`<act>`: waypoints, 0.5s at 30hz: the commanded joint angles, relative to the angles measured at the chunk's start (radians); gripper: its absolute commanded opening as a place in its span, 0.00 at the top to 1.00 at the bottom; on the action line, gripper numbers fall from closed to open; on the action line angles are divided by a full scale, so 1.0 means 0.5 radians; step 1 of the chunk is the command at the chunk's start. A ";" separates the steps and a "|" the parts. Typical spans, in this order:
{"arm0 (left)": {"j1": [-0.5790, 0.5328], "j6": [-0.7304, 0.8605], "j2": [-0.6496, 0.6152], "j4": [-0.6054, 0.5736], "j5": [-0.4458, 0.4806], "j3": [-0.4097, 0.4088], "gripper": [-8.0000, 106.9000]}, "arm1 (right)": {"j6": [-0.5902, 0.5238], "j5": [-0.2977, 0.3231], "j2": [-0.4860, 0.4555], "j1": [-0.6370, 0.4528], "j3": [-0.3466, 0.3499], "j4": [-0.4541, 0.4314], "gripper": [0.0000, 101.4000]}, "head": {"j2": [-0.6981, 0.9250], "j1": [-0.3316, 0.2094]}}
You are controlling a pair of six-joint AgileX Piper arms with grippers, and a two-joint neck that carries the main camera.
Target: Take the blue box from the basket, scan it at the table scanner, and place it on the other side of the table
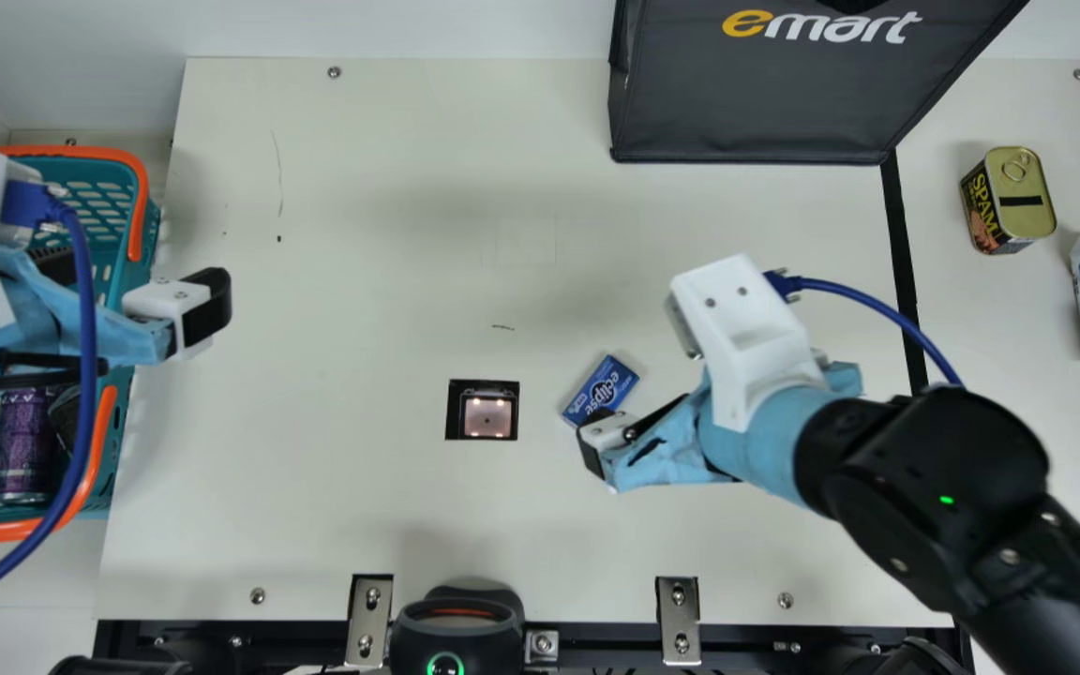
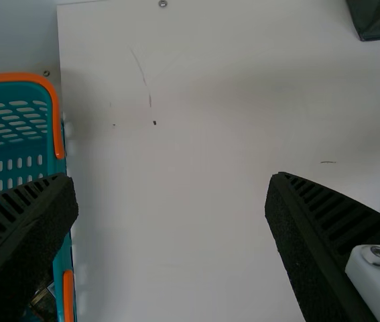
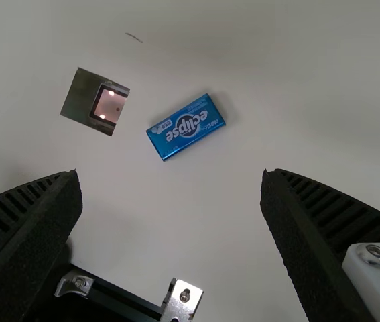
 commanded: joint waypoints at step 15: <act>0.000 0.000 0.000 0.000 0.000 0.000 0.15 | 0.310 -0.233 0.378 0.213 0.152 -0.129 0.06 | 0.000 -0.055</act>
